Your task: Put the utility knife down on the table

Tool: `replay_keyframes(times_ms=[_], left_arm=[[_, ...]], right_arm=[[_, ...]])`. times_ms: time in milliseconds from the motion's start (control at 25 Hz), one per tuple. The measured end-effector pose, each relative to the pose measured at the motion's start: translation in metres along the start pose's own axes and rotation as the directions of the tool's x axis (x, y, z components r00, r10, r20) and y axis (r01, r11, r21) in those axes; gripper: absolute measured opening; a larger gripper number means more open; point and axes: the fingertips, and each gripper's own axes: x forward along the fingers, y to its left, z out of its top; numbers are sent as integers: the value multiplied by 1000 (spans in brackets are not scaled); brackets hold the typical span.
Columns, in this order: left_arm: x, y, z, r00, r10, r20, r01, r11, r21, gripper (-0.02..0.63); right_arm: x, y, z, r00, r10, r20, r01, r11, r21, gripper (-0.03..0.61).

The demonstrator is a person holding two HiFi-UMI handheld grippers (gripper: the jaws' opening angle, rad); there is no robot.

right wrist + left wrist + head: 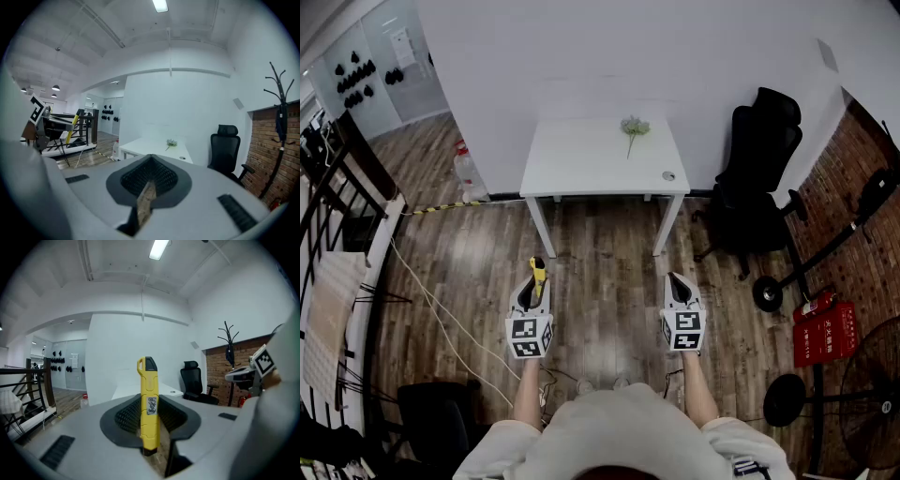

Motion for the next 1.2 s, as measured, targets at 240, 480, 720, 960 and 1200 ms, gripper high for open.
replay_keyframes(times_ms=[240,480,720,960,1200], left_arm=[[5,-8,1,1000,5,-3,-5,1000,-3,107],[19,-22,2,1000,9,-3,-9,1000,-2,107],[34,-42,0,1000,16,-4,-16,1000,-3,107],[54,-56,-4,1000,18,-10,-18,1000,1,107],[78,-54,0,1000,23,-12,-23,1000,6,107]], right_arm=[[1,-9,-2,1000,6,-3,-6,1000,-1,-2],[6,-26,-5,1000,9,11,-10,1000,15,-2],[12,-43,-12,999,31,13,-31,1000,3,-2],[27,-59,-20,999,52,8,-52,999,-1,-2],[52,-64,-18,997,73,6,-73,997,1,-2]])
